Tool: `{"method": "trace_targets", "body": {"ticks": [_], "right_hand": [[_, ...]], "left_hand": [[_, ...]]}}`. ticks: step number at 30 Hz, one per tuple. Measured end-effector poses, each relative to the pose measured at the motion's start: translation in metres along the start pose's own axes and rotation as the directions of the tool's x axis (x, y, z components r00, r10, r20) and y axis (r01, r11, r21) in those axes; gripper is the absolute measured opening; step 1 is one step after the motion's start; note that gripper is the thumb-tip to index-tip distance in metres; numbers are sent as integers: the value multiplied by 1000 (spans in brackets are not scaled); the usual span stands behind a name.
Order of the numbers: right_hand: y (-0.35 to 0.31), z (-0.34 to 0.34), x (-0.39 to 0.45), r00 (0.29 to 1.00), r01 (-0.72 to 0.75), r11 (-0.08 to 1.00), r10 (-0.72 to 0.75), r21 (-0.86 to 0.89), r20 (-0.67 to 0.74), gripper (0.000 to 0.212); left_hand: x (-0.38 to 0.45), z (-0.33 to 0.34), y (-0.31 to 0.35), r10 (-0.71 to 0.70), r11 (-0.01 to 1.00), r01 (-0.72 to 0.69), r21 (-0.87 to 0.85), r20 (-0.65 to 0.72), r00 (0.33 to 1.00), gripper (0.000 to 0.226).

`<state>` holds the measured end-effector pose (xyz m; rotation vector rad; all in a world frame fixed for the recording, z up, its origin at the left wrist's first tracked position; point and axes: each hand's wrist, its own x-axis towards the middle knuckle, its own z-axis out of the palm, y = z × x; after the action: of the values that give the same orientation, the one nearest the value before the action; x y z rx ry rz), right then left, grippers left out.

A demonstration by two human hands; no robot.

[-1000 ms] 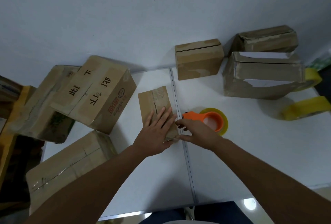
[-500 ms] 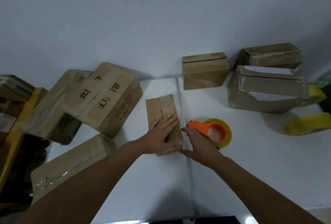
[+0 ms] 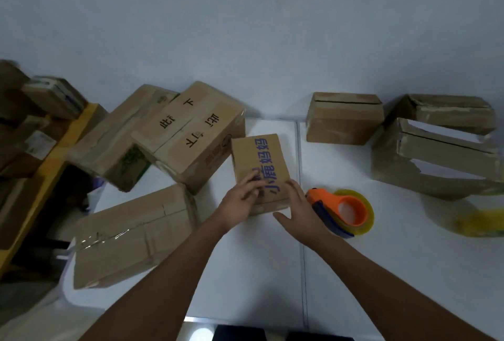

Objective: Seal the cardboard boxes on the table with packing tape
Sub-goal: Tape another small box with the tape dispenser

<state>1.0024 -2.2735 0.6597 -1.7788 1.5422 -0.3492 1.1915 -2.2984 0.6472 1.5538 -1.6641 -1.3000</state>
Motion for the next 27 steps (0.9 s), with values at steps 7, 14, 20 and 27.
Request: {"method": "trace_targets", "body": {"ticks": [7,14,20,27], "right_hand": [[-1,9,2,996,-64,964,80,257,-50,70],[17,9,-39,963,-219,738,270,638,18,44],[32,-4,-48,909,-371,755,415,541,45,34],[24,-2,-52,929,209,975,-222,-77,-296,23]], "left_hand": [[0,-2,21,-346,843,165,-512,-281,895,27],[-30,16,68,153,987,-148,61,-91,984,44],[-19,36,75,-68,997,62,45,139,988,37],[-14,22,76,-137,944,159,-290,96,986,32]]}}
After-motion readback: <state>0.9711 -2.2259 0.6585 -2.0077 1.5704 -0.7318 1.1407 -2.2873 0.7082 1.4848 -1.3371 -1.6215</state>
